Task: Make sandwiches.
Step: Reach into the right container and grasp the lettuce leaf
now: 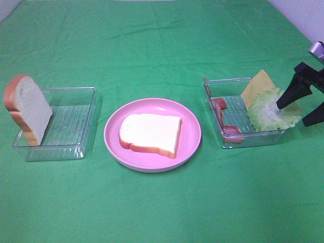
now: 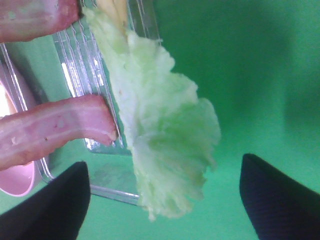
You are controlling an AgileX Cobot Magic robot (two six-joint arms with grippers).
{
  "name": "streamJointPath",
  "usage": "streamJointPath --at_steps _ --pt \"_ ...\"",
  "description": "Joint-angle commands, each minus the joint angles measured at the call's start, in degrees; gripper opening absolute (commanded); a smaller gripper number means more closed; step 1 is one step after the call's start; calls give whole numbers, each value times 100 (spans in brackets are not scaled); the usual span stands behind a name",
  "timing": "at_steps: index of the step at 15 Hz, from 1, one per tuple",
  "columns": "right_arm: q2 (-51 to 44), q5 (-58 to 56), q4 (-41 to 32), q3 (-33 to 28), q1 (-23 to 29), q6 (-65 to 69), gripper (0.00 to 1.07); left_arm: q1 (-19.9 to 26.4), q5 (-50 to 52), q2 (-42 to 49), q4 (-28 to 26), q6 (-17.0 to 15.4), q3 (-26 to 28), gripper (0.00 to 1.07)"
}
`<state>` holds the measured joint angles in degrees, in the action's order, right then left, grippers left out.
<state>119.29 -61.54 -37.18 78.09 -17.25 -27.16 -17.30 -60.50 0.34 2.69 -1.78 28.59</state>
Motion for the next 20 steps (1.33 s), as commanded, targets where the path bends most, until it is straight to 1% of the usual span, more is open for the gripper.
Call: streamJointPath --at_steps 1,2,3,5,6,7,8,9,11,12,13,16,20 --pt "11 -23 -252 29 -11 -292 74 -17 69 109 -11 6 -6 71" --pt "11 -63 -372 29 -11 -384 71 -17 69 109 -11 6 -6 71" --pt "11 -69 -430 29 -11 -435 64 -17 69 109 -11 6 -6 71" --pt "11 -69 -430 29 -11 -504 54 -17 69 109 -11 6 -6 71" --pt "11 -63 -430 29 -11 -516 52 -17 69 109 -11 6 -6 71" --pt "11 -46 -430 29 -11 -516 41 -17 69 109 -11 6 -6 71" --pt "11 -46 -430 29 -11 -516 34 -17 69 109 -11 6 -6 71" --pt "11 -46 -430 29 -11 -516 30 -17 69 109 -11 6 -6 71" --pt "0 -46 -430 29 -11 -516 17 -17 69 109 -11 6 -6 71" --pt "-34 -63 -430 29 -11 -516 10 -17 69 109 -11 6 -6 71" --pt "-80 -86 -430 29 -11 -516 0 -17 69 109 -11 6 -6 71" --pt "-218 -201 -453 29 -11 -516 0 -17 69 109 -11 6 -6 71" --pt "-527 -498 -670 29 -6 -579 0 -17 69 109 -11 6 -6 71"
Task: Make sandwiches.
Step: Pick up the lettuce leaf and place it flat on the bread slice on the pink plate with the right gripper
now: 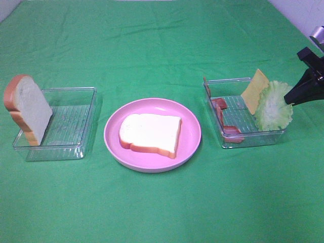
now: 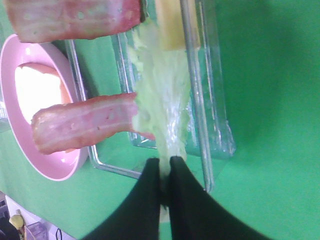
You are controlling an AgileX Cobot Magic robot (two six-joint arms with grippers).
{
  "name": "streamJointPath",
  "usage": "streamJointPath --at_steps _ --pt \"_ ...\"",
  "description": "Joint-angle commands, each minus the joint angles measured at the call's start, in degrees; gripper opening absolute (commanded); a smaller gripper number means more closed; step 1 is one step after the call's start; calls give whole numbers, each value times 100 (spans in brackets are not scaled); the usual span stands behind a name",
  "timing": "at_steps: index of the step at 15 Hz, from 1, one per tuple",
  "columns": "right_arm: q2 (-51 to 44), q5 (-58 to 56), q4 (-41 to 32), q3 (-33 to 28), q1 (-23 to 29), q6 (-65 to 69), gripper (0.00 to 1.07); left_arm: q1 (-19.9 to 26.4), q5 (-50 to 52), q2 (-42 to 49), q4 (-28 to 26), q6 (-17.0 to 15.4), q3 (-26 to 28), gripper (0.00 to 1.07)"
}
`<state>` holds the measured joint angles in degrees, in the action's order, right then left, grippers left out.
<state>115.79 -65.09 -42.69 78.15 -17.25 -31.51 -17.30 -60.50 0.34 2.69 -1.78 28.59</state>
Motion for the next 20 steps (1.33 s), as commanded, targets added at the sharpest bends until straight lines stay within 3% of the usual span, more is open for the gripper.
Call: streamJointPath --at_steps 1,7,9,15,20 --pt "-298 -206 -172 23 -6 -149 0 -17 69 109 -11 6 -6 71" --pt "-1083 -894 -791 6 0 -401 0 -17 69 109 -11 6 -6 71" --pt "-1352 -888 -670 6 138 -401 0 -17 69 109 -11 6 -6 71" --pt "-2000 -842 -504 6 2063 -315 0 -17 69 109 -11 6 -6 71" --pt "-2000 332 -458 6 3793 23 0 -17 69 109 -11 6 -6 71"
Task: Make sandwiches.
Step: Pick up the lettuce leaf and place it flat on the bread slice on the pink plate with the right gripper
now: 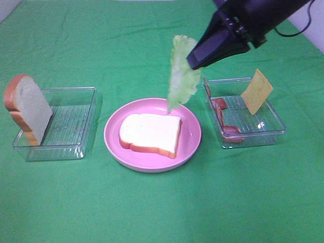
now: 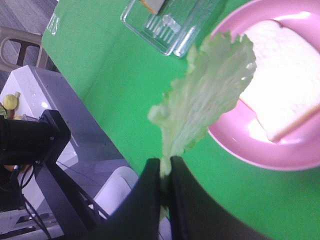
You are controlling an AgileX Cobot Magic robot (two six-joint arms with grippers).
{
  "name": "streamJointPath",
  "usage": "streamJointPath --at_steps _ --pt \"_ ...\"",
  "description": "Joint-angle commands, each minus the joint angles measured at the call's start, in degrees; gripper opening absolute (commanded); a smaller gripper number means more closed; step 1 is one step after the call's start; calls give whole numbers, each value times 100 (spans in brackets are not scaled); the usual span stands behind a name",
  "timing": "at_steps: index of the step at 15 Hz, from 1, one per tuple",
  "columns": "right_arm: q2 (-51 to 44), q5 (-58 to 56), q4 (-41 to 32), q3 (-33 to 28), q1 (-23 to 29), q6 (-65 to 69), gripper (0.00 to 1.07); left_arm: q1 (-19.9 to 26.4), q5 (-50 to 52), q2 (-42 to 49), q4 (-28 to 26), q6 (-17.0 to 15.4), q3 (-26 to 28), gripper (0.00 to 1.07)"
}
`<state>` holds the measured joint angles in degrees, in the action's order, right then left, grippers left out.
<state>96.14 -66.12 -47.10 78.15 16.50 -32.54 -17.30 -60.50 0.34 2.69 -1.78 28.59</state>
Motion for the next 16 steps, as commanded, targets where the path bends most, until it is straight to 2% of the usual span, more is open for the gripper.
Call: streamJointPath --at_steps 1,5,7,12,14,16 --pt "29 1071 -29 6 940 361 0 -17 69 109 -11 6 -6 71" --pt "561 1839 -235 6 1461 768 0 -17 69 109 -11 6 -6 71" --pt "1014 2154 -653 6 1621 699 0 -17 69 109 -11 6 -6 71" --pt "1874 2384 -1851 6 1616 -17 0 -17 69 109 -11 6 -6 71" --pt "1960 2601 -1570 6 1599 109 0 -17 69 109 -11 6 -6 71" --pt "1896 2762 -688 6 1518 819 0 -17 69 109 -11 6 -6 71"
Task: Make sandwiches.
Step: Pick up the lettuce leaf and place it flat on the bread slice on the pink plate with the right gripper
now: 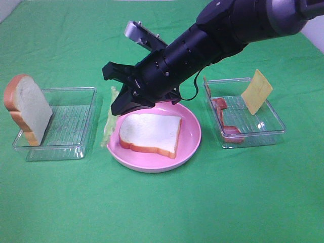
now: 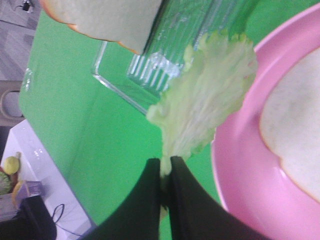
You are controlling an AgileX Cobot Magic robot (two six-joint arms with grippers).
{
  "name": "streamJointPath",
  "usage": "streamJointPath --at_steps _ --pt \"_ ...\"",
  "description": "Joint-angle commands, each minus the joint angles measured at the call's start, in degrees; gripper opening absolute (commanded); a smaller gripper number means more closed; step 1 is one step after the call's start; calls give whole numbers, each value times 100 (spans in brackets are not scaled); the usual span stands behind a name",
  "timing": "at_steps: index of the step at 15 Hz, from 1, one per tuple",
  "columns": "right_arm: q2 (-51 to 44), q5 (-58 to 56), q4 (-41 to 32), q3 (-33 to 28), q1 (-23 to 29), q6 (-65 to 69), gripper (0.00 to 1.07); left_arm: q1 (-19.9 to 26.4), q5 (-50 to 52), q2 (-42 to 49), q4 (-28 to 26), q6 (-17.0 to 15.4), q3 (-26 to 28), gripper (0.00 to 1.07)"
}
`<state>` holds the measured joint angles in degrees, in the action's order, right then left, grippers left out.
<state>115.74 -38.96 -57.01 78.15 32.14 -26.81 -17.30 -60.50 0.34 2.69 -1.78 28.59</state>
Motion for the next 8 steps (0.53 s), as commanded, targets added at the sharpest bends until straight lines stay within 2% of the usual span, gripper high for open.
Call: streamJointPath --at_steps 1,4,8 --pt "-63 17 659 11 -115 579 0 -17 69 109 -11 6 -6 71" --pt "-57 0 1690 11 -155 1404 0 -17 69 109 -11 6 -6 71" --pt "-57 -155 2217 11 -155 1891 0 -17 69 109 -11 6 -6 71"
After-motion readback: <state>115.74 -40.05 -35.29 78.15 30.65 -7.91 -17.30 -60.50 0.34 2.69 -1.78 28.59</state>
